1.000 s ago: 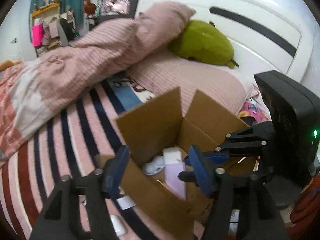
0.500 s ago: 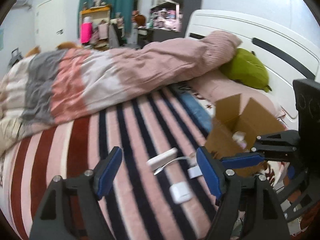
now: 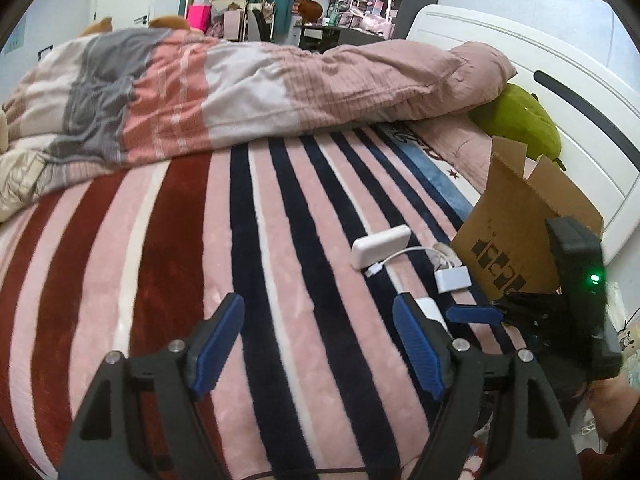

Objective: Organize rigid objects
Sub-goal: 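Grasp the white AirPods case with the right gripper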

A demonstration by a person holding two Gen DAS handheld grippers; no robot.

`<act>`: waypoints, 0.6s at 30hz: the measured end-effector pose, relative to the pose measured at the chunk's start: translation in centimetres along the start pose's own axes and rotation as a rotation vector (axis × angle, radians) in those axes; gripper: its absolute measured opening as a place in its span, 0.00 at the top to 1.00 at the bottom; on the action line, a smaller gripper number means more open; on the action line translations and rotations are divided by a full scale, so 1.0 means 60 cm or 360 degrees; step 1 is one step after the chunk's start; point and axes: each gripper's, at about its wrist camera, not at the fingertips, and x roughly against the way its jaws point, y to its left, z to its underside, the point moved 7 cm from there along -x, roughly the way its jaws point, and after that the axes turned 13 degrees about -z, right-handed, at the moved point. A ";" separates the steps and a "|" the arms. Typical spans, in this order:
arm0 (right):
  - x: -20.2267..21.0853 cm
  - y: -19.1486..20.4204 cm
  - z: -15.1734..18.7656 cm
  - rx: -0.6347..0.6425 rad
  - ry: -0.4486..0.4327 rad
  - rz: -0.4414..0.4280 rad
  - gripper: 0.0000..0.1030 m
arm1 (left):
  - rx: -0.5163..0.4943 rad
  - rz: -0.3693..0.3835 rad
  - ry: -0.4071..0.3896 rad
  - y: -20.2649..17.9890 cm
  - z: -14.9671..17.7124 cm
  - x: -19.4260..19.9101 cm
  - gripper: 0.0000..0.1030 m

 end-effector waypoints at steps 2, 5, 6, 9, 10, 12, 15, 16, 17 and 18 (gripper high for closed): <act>-0.005 -0.022 0.006 -0.0070 -0.0018 0.0057 0.38 | 0.0005 0.0004 0.0022 0.001 0.006 -0.009 0.28; -0.015 -0.041 0.007 -0.0082 -0.0018 0.0148 0.38 | 0.0008 0.0006 0.0051 0.003 0.014 -0.020 0.28; -0.021 -0.045 0.006 -0.0090 -0.0011 0.0152 0.38 | 0.0010 0.0008 0.0056 0.003 0.015 -0.022 0.28; -0.028 -0.047 0.001 -0.0074 -0.0033 0.0151 0.38 | 0.0022 0.0014 0.0057 0.004 0.015 -0.023 0.28; -0.032 -0.045 -0.002 -0.0051 -0.0038 0.0157 0.38 | 0.0023 0.0014 0.0056 0.003 0.015 -0.022 0.28; -0.037 -0.039 -0.006 -0.0011 -0.0048 0.0137 0.38 | 0.0020 0.0009 0.0053 0.002 0.014 -0.020 0.28; -0.038 -0.034 -0.001 0.0012 -0.0052 0.0174 0.38 | 0.0015 0.0000 0.0051 0.001 0.014 -0.015 0.28; -0.037 -0.035 0.000 0.0021 -0.0056 0.0219 0.38 | 0.0016 0.0001 0.0052 0.001 0.013 -0.014 0.28; -0.035 -0.036 0.002 0.0035 -0.0062 0.0262 0.38 | 0.0018 0.0002 0.0054 0.000 0.013 -0.013 0.28; -0.035 -0.035 0.006 0.0050 -0.0059 0.0277 0.40 | 0.0018 0.0002 0.0057 -0.002 0.012 -0.012 0.28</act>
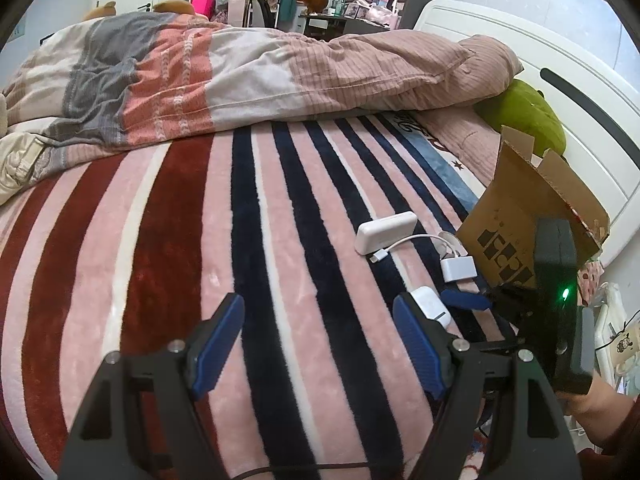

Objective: Organize rigid objects
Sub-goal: 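Grasp the white AirPods case with the right gripper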

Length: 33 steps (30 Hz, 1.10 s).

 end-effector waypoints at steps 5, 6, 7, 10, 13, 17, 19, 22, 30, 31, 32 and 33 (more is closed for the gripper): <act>0.006 0.016 0.001 0.0119 -0.0019 0.0046 0.61 | -0.0061 0.0011 -0.0020 -0.021 -0.008 0.021 0.28; 0.018 0.027 -0.005 0.0172 -0.0058 0.0017 0.61 | -0.0069 0.0027 -0.0025 -0.026 -0.011 0.026 0.28; 0.028 0.033 -0.010 0.0206 -0.0086 -0.0017 0.62 | -0.0074 0.0044 -0.0030 -0.032 -0.017 0.032 0.28; 0.067 0.059 -0.033 0.0303 -0.0167 -0.0123 0.62 | -0.0087 0.0107 -0.0055 -0.053 -0.035 0.050 0.28; 0.095 0.071 -0.050 0.0385 -0.0193 -0.0167 0.62 | -0.0064 0.0130 -0.0098 -0.062 -0.056 0.069 0.28; 0.069 0.051 -0.029 0.0331 -0.0069 -0.0286 0.62 | 0.0003 0.0075 -0.0082 -0.051 -0.056 0.068 0.28; 0.044 0.035 -0.008 0.0308 0.0004 -0.0300 0.62 | 0.0006 0.0041 -0.0055 -0.047 -0.045 0.065 0.28; 0.015 0.011 0.023 0.0271 0.0082 -0.0251 0.61 | 0.0003 0.0008 -0.0018 -0.044 -0.031 0.059 0.28; 0.009 0.013 0.038 0.0358 0.0046 -0.0161 0.61 | -0.0023 -0.0003 0.0014 -0.046 -0.024 0.054 0.28; 0.011 0.016 0.033 0.0374 0.0028 -0.0152 0.62 | -0.0029 0.0003 0.0013 -0.048 -0.024 0.056 0.28; 0.020 0.020 0.026 0.0395 -0.0009 -0.0157 0.62 | -0.0034 0.0014 0.0012 -0.050 -0.026 0.057 0.28; 0.032 0.024 0.019 0.0417 -0.0050 -0.0175 0.62 | -0.0038 0.0032 0.0010 -0.054 -0.029 0.059 0.28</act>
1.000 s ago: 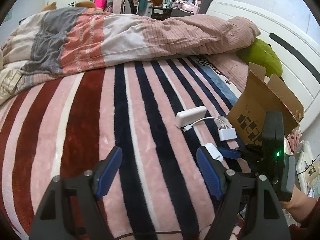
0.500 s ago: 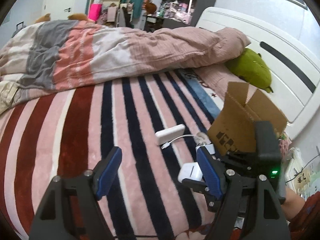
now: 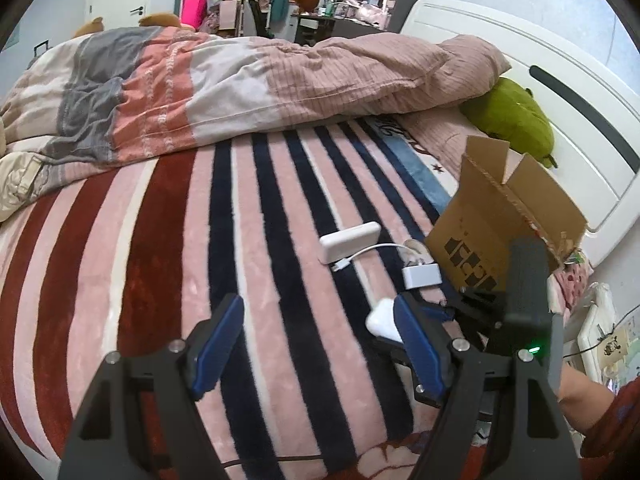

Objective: Organize rigid objects
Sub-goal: 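Grasp the white AirPods case with the right gripper, then lower the AirPods case into the cardboard box and release it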

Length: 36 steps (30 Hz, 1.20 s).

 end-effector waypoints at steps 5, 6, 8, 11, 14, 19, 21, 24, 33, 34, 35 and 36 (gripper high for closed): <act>0.082 0.037 -0.073 0.0124 -0.0226 -0.0091 0.62 | -0.0028 0.0156 -0.0050 -0.037 -0.034 0.027 0.28; 0.107 0.045 -0.089 0.0155 -0.0286 -0.0111 0.62 | -0.0033 0.0193 -0.0062 -0.047 -0.043 0.033 0.28; 0.144 0.055 -0.116 0.0201 -0.0371 -0.0141 0.62 | -0.0042 0.0276 -0.0094 -0.071 -0.067 0.047 0.28; 0.196 0.060 -0.143 0.0249 -0.0482 -0.0147 0.62 | -0.0080 0.0407 -0.0138 -0.114 -0.103 0.067 0.42; 0.236 0.040 -0.154 0.0253 -0.0543 -0.0100 0.62 | -0.0147 0.0501 -0.0137 -0.167 -0.134 0.071 0.62; 0.283 -0.033 -0.141 0.0168 -0.0588 -0.0007 0.62 | -0.0282 0.0552 -0.0106 -0.270 -0.172 0.044 0.64; 0.298 -0.068 -0.129 0.0094 -0.0587 0.0011 0.62 | -0.0338 0.0557 -0.0080 -0.311 -0.180 0.027 0.64; 0.312 -0.122 -0.106 0.0001 -0.0550 0.0061 0.62 | -0.0399 0.0571 -0.0010 -0.363 -0.186 -0.002 0.64; 0.303 -0.214 -0.052 -0.0192 -0.0230 0.0118 0.62 | -0.0500 0.0565 0.0200 -0.437 -0.164 -0.064 0.64; 0.301 -0.216 -0.050 -0.0197 -0.0209 0.0117 0.62 | -0.0506 0.0556 0.0202 -0.439 -0.163 -0.065 0.64; 0.301 -0.218 -0.047 -0.0207 -0.0192 0.0122 0.62 | -0.0517 0.0539 0.0203 -0.438 -0.162 -0.065 0.61; 0.302 -0.219 -0.044 -0.0214 -0.0185 0.0130 0.62 | -0.0521 0.0525 0.0202 -0.437 -0.161 -0.064 0.57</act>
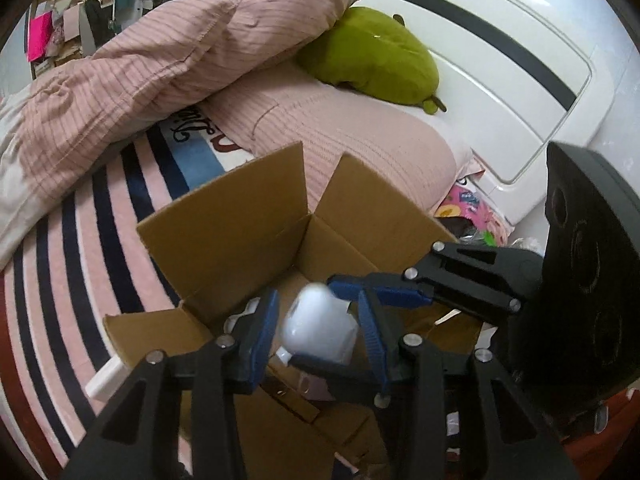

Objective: Organize rigid objects
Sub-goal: 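Lower the AirPods case into the cardboard box and release it, then move the open right gripper toward the white power bank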

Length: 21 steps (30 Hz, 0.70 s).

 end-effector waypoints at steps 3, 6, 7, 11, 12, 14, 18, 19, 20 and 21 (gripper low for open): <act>0.001 0.002 0.001 -0.0033 0.0012 0.0013 0.61 | 0.0012 -0.0064 -0.0052 0.015 0.003 0.019 0.41; 0.008 0.017 -0.005 -0.0042 -0.0031 -0.0020 0.61 | 0.0036 -0.0159 -0.0142 0.044 0.013 0.059 0.33; 0.012 0.026 -0.007 -0.0038 -0.0053 -0.0039 0.61 | 0.0045 -0.0185 -0.0172 0.054 0.017 0.072 0.30; 0.018 0.087 -0.034 0.0039 -0.0143 -0.0162 0.61 | 0.0166 -0.0333 -0.0278 0.125 0.047 0.138 0.30; 0.015 0.108 -0.042 0.0071 -0.0154 -0.0192 0.61 | 0.0199 -0.0376 -0.0299 0.146 0.058 0.152 0.30; 0.003 0.148 -0.053 0.0135 -0.0150 -0.0247 0.61 | 0.0264 -0.0446 -0.0330 0.187 0.083 0.179 0.30; -0.050 0.236 -0.064 0.0245 -0.0067 -0.0372 0.60 | 0.0384 -0.0541 -0.0356 0.265 0.142 0.215 0.30; -0.070 0.254 -0.064 0.0260 -0.0031 -0.0399 0.55 | 0.0420 -0.0562 -0.0353 0.287 0.161 0.220 0.30; -0.086 0.266 -0.062 0.0266 -0.0003 -0.0418 0.48 | 0.0442 -0.0580 -0.0348 0.303 0.174 0.222 0.30; -0.106 0.276 -0.060 0.0265 0.0031 -0.0437 0.45 | 0.0461 -0.0604 -0.0341 0.319 0.190 0.221 0.30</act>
